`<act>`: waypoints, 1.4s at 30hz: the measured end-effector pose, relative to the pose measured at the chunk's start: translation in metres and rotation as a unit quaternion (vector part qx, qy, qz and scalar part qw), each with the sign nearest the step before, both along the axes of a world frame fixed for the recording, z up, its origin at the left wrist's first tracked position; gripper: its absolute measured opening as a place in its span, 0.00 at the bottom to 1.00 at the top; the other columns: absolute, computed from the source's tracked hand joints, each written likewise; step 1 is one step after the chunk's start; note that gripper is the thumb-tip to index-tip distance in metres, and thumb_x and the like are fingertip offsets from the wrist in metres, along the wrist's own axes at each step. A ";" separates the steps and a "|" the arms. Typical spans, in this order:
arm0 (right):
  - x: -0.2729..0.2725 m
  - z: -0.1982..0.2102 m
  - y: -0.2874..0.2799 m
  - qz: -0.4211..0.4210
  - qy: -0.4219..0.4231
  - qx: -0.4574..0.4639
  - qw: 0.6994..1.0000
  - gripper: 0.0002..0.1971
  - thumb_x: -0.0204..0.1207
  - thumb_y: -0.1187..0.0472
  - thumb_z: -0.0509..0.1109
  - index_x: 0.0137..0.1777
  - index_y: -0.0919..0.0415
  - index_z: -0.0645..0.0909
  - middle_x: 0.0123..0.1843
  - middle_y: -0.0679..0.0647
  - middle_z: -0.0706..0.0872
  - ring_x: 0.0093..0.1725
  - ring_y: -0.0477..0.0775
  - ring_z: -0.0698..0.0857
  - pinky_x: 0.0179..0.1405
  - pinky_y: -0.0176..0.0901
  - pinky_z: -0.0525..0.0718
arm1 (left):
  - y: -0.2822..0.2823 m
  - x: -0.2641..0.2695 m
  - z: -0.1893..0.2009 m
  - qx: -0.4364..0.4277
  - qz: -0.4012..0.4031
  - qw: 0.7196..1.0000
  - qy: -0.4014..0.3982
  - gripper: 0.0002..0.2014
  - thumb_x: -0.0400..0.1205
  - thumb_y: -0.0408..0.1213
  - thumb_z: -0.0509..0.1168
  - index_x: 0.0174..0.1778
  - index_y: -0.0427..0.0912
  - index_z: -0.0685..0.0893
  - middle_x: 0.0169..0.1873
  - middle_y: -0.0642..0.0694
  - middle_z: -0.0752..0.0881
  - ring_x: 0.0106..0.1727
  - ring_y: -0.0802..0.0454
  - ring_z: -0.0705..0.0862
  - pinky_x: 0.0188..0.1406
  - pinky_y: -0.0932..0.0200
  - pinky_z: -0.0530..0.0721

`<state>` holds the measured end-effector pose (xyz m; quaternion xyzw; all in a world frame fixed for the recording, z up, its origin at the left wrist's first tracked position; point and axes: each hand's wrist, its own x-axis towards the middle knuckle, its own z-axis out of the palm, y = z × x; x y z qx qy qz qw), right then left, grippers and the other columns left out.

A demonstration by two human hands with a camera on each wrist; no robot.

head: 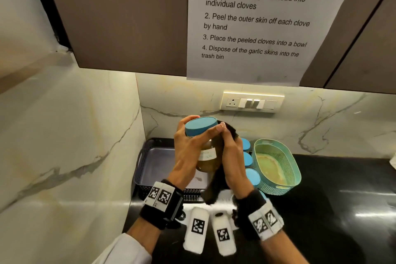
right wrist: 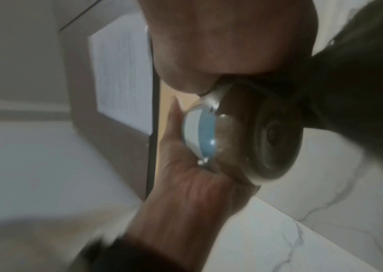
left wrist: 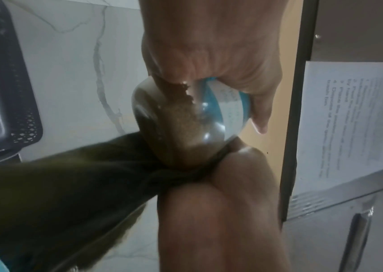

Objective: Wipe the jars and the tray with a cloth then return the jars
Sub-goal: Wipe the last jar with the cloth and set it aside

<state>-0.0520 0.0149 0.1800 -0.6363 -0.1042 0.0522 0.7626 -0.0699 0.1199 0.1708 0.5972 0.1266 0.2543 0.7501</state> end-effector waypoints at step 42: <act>-0.016 0.003 -0.007 -0.029 -0.104 0.014 0.994 0.15 0.91 0.52 0.63 0.71 0.48 0.86 0.66 0.46 0.92 0.69 0.48 0.89 0.63 0.41 0.88 | -0.014 -0.013 0.020 -0.086 0.010 0.996 0.023 0.54 0.49 0.67 0.84 0.71 0.44 0.82 0.56 0.45 0.92 0.59 0.47 0.92 0.59 0.50 0.93</act>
